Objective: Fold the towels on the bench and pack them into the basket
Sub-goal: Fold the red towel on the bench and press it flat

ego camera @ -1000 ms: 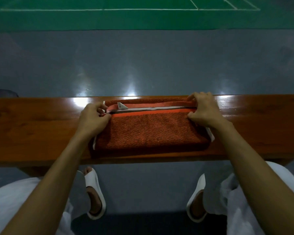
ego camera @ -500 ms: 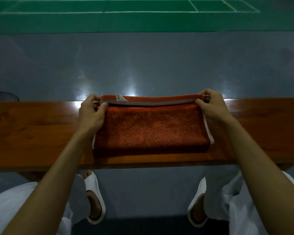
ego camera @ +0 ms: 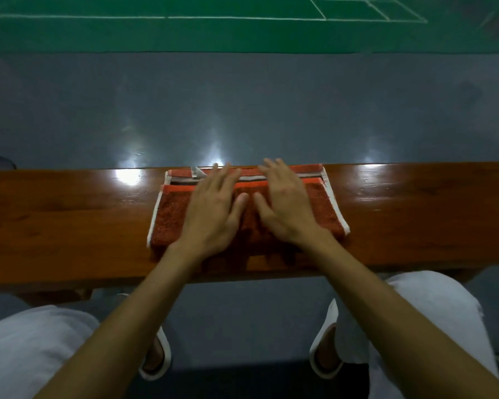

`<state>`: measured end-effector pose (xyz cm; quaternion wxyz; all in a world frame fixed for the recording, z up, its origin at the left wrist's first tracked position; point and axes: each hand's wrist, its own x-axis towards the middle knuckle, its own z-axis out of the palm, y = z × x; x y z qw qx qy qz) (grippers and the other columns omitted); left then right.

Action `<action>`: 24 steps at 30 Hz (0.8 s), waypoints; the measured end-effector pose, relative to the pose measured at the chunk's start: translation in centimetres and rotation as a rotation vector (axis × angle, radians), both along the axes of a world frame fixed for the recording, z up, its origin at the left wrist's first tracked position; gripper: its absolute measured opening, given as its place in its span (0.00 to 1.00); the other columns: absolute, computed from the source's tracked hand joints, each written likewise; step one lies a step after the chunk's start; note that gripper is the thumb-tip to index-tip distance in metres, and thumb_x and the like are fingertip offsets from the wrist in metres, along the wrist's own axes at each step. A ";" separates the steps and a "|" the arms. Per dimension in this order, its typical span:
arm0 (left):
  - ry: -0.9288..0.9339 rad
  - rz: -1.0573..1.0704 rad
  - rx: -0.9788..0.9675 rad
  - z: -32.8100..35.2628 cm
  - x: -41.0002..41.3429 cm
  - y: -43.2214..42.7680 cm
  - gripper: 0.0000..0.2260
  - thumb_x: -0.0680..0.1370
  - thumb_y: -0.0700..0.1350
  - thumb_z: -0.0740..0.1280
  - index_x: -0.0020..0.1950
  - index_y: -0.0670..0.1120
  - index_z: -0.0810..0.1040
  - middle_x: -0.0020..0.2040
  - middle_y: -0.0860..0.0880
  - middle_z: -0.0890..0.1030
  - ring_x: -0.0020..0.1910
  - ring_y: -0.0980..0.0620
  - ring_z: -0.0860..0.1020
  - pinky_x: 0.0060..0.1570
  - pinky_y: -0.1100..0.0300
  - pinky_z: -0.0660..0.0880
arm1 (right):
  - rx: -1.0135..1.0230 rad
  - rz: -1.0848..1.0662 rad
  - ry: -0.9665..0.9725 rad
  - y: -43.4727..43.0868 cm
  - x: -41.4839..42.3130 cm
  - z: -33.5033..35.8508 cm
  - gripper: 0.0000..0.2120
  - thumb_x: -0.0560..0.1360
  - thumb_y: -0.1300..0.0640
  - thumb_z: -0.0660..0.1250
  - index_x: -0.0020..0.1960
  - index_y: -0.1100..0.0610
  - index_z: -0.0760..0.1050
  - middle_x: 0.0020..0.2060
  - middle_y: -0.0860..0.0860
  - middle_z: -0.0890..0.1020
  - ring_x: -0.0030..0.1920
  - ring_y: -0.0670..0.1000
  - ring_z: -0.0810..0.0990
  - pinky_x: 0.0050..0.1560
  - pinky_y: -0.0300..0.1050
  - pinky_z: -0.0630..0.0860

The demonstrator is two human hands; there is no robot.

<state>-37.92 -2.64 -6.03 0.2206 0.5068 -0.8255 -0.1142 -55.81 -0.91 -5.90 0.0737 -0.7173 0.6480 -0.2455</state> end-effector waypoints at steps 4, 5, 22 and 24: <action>-0.164 -0.002 0.116 -2.0 -1.6 0.6 0.33 0.81 0.61 0.37 0.85 0.49 0.51 0.85 0.49 0.49 0.83 0.51 0.43 0.81 0.46 0.45 | 0.194 0.103 0.170 0.3 1.3 -1.7 0.32 0.80 0.52 0.50 0.83 0.55 0.51 0.83 0.52 0.52 0.83 0.53 0.45 0.81 0.60 0.47; -0.217 0.012 0.110 -2.3 -1.5 0.5 0.34 0.80 0.62 0.34 0.85 0.51 0.49 0.85 0.50 0.47 0.83 0.51 0.42 0.81 0.46 0.43 | 0.212 0.102 0.208 0.3 1.1 -1.9 0.31 0.81 0.51 0.49 0.84 0.54 0.49 0.83 0.52 0.50 0.83 0.53 0.44 0.81 0.60 0.46; -0.276 0.263 0.087 -2.5 3.8 -0.5 0.42 0.78 0.70 0.39 0.85 0.44 0.47 0.84 0.43 0.50 0.83 0.45 0.49 0.81 0.46 0.46 | 0.283 -0.197 0.258 0.8 -6.2 -2.1 0.34 0.83 0.34 0.43 0.84 0.48 0.46 0.83 0.51 0.45 0.82 0.54 0.40 0.80 0.62 0.44; -0.278 0.264 0.088 -2.7 3.9 0.2 0.43 0.78 0.71 0.39 0.84 0.43 0.46 0.84 0.43 0.50 0.83 0.46 0.48 0.81 0.47 0.46 | 0.281 -0.190 0.267 1.6 -6.1 -2.0 0.34 0.83 0.34 0.44 0.84 0.48 0.46 0.83 0.51 0.45 0.83 0.53 0.40 0.81 0.62 0.45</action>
